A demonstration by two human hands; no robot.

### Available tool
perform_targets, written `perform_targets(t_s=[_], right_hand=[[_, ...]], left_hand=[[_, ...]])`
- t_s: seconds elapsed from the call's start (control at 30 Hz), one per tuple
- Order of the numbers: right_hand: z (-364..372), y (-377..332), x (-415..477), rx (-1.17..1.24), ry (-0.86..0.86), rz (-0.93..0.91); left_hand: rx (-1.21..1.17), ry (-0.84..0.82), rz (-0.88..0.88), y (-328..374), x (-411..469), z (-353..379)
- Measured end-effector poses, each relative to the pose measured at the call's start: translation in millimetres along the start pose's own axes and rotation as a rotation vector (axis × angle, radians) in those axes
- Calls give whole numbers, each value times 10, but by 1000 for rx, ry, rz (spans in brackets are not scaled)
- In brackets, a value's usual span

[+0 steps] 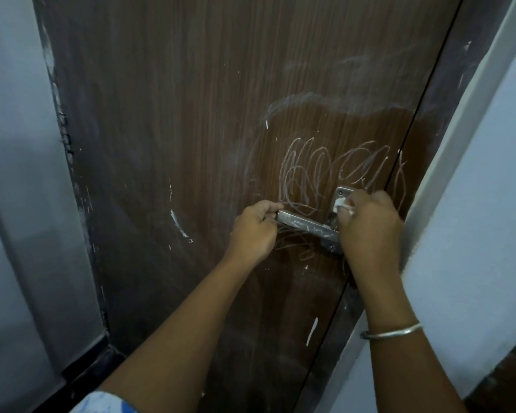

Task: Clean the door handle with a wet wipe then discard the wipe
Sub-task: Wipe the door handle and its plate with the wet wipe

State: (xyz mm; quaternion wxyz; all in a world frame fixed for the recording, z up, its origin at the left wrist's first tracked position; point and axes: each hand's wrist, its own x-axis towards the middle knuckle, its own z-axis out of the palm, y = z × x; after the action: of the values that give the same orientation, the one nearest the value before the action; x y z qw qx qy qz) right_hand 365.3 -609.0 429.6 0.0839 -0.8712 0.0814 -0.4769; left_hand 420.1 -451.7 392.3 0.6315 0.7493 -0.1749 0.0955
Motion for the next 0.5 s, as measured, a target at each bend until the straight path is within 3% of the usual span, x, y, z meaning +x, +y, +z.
perform_targets(t_s=[0.23, 0.5], right_hand=[[219, 104, -321, 559, 160, 410], [342, 64, -525, 635, 221, 569]], left_hand=[[18, 0, 10, -24, -26, 28], [29, 10, 24, -56, -18, 35]])
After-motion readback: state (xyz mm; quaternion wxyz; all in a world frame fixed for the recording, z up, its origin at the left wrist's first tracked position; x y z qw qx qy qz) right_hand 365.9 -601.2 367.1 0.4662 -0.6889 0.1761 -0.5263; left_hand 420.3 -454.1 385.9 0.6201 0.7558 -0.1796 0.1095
